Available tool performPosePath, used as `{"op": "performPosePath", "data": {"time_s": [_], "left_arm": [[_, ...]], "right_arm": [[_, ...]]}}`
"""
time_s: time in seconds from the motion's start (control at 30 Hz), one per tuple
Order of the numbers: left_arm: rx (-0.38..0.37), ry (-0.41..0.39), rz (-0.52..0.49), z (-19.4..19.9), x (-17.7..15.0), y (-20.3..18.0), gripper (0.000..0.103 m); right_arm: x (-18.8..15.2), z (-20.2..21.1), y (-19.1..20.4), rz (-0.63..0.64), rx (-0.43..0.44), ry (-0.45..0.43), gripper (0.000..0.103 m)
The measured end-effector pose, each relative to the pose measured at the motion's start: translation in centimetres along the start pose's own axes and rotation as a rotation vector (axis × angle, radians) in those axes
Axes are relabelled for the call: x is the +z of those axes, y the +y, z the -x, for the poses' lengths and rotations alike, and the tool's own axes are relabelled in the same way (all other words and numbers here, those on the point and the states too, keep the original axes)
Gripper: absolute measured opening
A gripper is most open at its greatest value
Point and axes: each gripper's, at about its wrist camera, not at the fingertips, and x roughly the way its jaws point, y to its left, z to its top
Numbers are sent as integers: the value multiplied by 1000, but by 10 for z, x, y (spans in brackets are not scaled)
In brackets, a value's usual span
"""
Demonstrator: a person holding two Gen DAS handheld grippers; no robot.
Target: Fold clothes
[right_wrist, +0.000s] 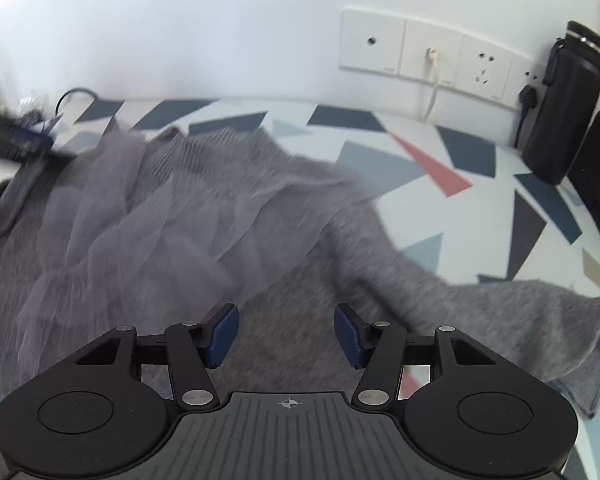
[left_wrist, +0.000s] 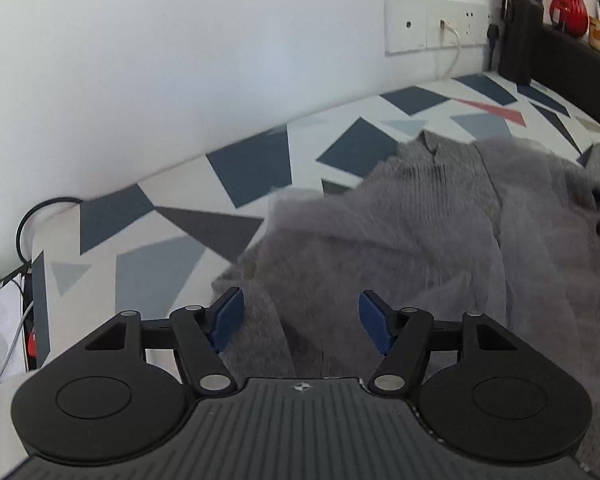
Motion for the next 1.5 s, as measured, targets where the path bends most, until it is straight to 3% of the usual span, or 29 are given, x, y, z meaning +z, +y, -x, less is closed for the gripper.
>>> {"op": "performPosePath", "data": {"time_s": [0.1,0.23,0.4,0.53,0.63,0.87,0.93,1.03,1.27,1.37,1.5], "left_arm": [[4,12,40,11,-20,-2,72],[64,63,59,16,-48,3,78],[75,115,140,17,-73,11,79],[88,116,149,16,-74,9,81],[89,118,158,15,-75,9,83],[124,125,193,22,-84,16,84],[161,141,225,27,-87,22,84],[211,160,263,34,-91,31,82],[244,174,322,40,-93,45,83],[216,115,340,51,-79,45,83],[219,-6,163,63,-37,31,83]], "right_arm": [[8,0,-21,-70,-30,26,55],[3,-5,-54,-177,-91,77,55],[6,-25,-89,-280,-147,42,56],[26,-50,-114,-257,-206,1,56],[40,-61,-132,-289,-268,-31,65],[40,-43,-148,-387,-395,-107,64],[35,-37,-150,-382,-436,-87,64],[31,-29,-151,-346,-516,-53,56],[30,-7,-132,-314,-456,-103,66],[36,2,-116,-297,-369,-153,67],[55,-3,-89,-229,-228,-162,67]]}}
